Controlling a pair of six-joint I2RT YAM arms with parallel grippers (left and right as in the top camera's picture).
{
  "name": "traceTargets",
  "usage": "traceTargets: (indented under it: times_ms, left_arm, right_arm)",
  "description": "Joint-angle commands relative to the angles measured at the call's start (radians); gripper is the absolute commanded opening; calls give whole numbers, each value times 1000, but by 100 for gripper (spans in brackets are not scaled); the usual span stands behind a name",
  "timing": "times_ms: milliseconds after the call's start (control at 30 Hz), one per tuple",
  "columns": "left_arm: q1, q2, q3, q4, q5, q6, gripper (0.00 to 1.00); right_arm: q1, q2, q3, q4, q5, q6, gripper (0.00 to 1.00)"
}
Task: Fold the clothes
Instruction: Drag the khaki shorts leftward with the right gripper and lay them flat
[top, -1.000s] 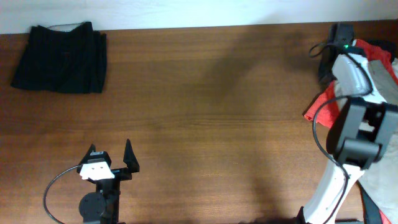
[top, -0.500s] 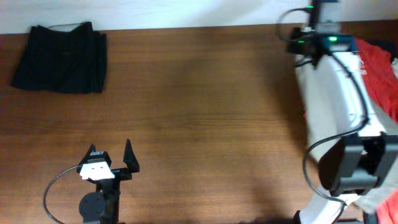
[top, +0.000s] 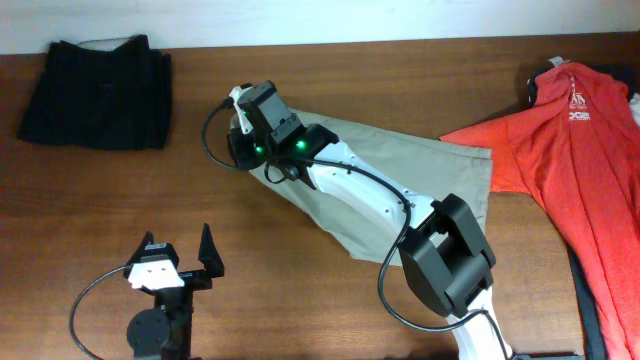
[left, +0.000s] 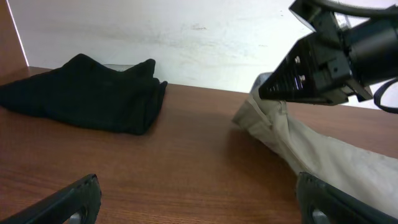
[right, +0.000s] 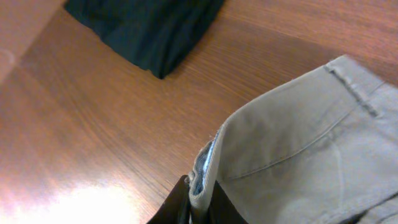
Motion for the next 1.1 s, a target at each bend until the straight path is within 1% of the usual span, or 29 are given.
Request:
traceTargets:
  times_ms: [0,67,133,167,200,333,367,400,433,467,567,600,633,667,700,733,767,833,867,933,1033,1067]
  left_arm:
    - [4,-5,-4,-4,0,6,99]
    - [4,-5,-4,-4,0,6,99]
    - [4,-5,-4,-4,0,6,99]
    - [4,-5,-4,-4,0,6,99]
    - [4,-5,-4,-4,0,6,99]
    - [4,-5,-4,-4,0,6,99]
    - [4,-5,-4,-4,0,6,99]
    - [4,-5,-4,-4,0,6,99]
    - [4,-5,-4,-4,0,6,99]
    - [4,-5,-4,-4,0,6,99]
    - [4,-5,-4,-4,0,6,99]
    - [4,-5,-4,-4,0,6,99]
    - [4,-5,-4,-4,0,6,99]
    - [4,-5,-4,-4,0,6,99]
    - [4,-5,-4,-4,0,6,99]
    - [4,-5,-4,-4,0,6,99]
    - [4,-5,-4,-4,0,5,99]
    - [4,-5,-4,-4,0,6,99]
    - [4,-5,-4,-4,0,6,99]
    - [4,-5,-4,-4,0,6,99]
    - [4,-5,-4,-4,0,6,99]
    - [4,-5,-4,-4,0,6,99]
  right_arm:
    - [-32,-52,21,9,-103,13,4]
    - [-37,-62,21,11,-182,19,4]
    - [-24,-62,25,18,-247,56,4]
    - [-11,-62,25,18,-254,62,8]
    - [-2,-62,25,18,-254,62,9]
    - [26,-62,25,42,-349,63,8]
    - [34,-62,25,48,-355,62,11]
    - [39,-62,25,48,-354,62,27]
    - [41,-62,25,48,-355,62,35]
    - [41,-62,25,50,-354,62,49]
    - [-5,-70,25,42,-350,62,54]
    - [-34,-79,25,25,-347,61,61]
    - [-80,-96,25,-9,-339,61,77]
    - [-126,-109,25,-39,-339,61,83]
    - [-176,-120,25,-73,-339,61,87]
    - [-224,-127,25,-109,-339,61,93]
    - [-310,-130,25,-179,-340,61,99]
    - [-472,-128,25,-305,-340,61,99]
    - [-526,-128,24,-354,-340,60,99]
    - [-642,-121,24,-494,-306,5,99]
    - [-790,-101,19,-705,-90,34,98]
    - [-815,-98,12,-712,-58,35,95]
